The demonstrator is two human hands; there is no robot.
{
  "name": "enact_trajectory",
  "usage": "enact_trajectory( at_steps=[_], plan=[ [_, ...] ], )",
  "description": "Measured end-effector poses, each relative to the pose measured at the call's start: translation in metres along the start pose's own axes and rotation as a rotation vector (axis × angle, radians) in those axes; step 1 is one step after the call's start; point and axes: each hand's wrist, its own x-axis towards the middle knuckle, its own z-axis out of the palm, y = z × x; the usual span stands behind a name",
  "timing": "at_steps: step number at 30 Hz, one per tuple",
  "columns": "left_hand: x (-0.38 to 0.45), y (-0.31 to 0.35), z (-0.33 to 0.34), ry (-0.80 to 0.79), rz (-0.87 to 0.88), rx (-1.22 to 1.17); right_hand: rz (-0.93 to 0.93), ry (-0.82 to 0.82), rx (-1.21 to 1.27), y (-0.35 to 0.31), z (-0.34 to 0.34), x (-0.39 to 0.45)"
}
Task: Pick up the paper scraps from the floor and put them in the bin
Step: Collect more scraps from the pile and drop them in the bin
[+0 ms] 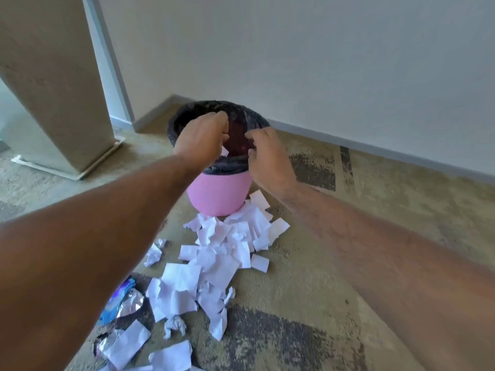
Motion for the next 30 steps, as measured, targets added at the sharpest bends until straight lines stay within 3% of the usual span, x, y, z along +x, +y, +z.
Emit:
enact_trajectory(
  at_steps=[5,9,15,20,26,30],
  plan=[
    [-0.077,0.008,0.038,0.058,0.118,-0.115,-0.082,-0.079,-0.046,0.017,0.001,-0.079],
    [-0.155,0.019,0.078,-0.091,0.203,-0.188,0.018,-0.243,-0.052,0.029,0.007,-0.158],
    [-0.260,0.057,0.088,-0.758,0.182,-0.190,0.107,-0.584,-0.056,0.034,0.010,-0.261],
    [-0.345,0.090,0.094,-1.187,0.445,-0.139,0.060,-1.010,-0.194,0.035,0.008,-0.329],
    [-0.393,0.112,0.109,-1.199,0.980,0.001,-0.085,-1.272,-0.342,0.038,0.004,-0.377],
    [-0.403,0.113,0.105,-1.155,1.096,0.115,-0.154,-1.315,-0.407,0.035,0.005,-0.391]
  ],
)
